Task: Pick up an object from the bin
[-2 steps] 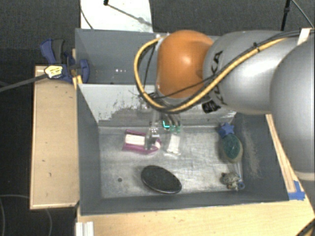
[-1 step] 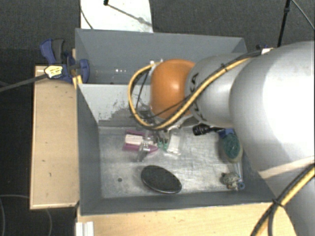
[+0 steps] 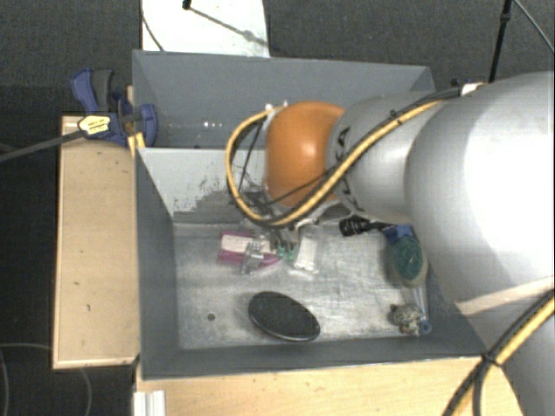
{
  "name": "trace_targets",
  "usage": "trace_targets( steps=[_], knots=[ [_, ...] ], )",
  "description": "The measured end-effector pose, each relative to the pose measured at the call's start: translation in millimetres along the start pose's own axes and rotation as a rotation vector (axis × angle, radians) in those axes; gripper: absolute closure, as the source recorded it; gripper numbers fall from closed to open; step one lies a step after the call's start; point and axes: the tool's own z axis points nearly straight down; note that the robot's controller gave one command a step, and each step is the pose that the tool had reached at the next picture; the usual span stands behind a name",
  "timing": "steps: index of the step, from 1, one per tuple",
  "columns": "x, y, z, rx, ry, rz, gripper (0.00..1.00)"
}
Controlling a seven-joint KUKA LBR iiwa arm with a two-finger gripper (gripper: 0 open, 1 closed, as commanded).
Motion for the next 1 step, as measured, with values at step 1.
trace_targets(
  steps=[1],
  knots=[
    [0.1,-3.5,-155.3,-0.002,-0.007,-0.052,1.00]
  ],
)
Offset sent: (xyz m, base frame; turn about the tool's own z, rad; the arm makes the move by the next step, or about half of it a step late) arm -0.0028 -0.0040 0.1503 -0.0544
